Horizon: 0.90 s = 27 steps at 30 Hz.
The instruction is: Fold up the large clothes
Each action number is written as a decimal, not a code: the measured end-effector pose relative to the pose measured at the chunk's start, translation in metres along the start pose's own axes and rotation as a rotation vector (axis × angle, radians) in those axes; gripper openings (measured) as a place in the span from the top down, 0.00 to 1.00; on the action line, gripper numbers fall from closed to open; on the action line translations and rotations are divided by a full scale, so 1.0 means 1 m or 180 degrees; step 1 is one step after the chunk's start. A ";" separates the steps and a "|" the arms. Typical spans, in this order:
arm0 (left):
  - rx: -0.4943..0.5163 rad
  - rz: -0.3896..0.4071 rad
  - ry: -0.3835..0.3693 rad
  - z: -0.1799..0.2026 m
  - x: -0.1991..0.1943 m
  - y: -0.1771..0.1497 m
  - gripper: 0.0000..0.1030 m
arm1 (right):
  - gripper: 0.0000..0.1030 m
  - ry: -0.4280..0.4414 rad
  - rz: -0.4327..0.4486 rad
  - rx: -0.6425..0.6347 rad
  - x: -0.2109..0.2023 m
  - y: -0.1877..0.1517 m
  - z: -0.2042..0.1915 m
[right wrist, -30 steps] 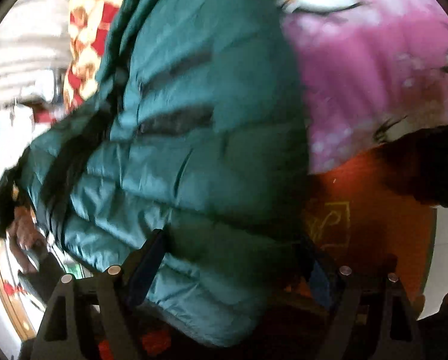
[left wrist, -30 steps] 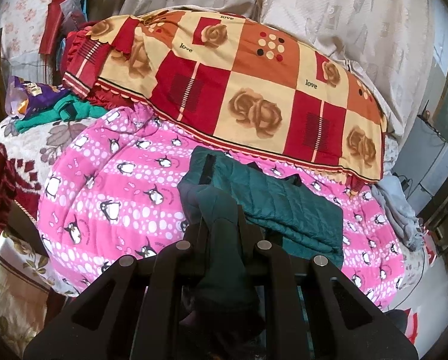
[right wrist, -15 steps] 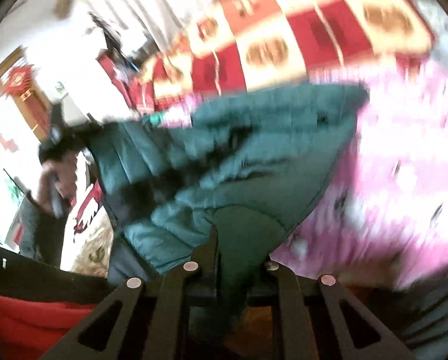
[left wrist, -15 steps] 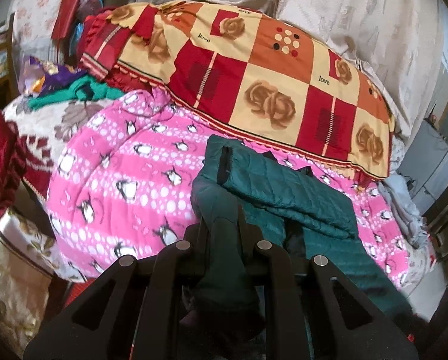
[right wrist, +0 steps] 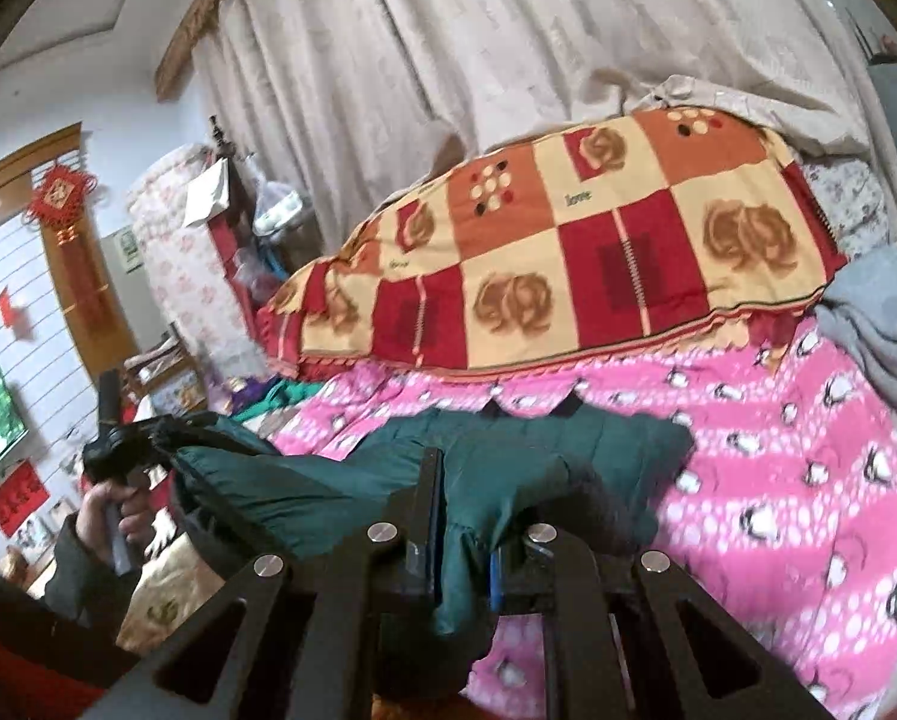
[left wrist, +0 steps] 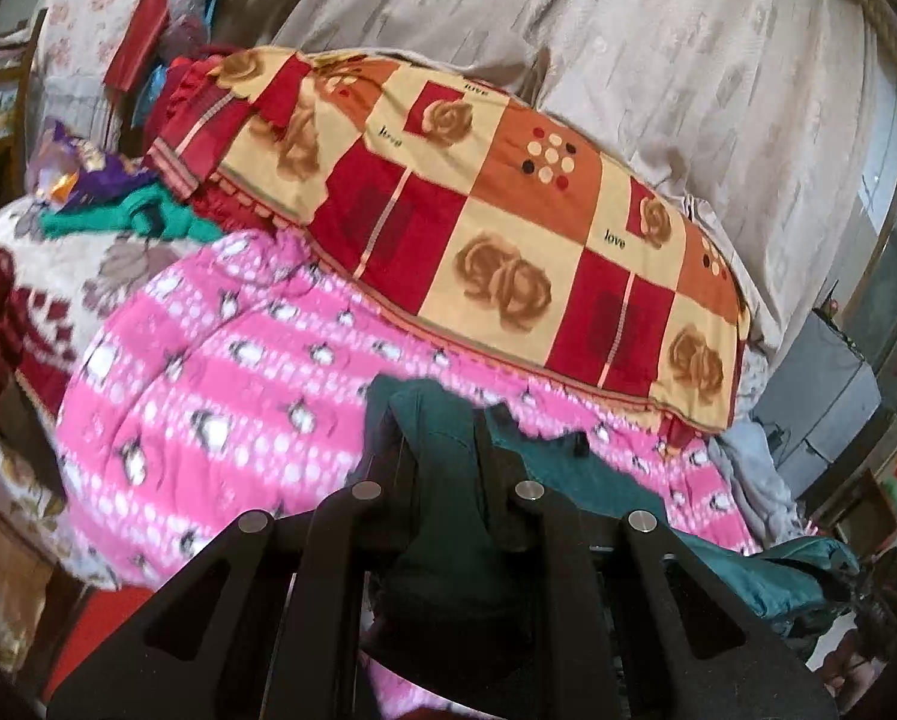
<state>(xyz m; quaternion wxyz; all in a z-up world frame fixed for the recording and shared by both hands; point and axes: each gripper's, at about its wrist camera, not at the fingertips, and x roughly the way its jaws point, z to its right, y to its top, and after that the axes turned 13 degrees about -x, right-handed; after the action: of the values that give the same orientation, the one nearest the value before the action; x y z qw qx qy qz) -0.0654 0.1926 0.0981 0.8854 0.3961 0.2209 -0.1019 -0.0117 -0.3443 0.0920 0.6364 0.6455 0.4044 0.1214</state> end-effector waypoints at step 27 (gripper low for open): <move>-0.0014 -0.0080 0.0979 -0.007 0.313 0.018 0.86 | 0.90 -0.1130 -0.0801 0.0641 0.309 0.002 0.157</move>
<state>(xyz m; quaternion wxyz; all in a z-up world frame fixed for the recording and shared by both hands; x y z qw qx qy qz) 0.2144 0.2083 -0.0415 0.8406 0.4023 0.3591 -0.0506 0.2935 -0.2487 -0.0419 0.6400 0.6615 0.3736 -0.1152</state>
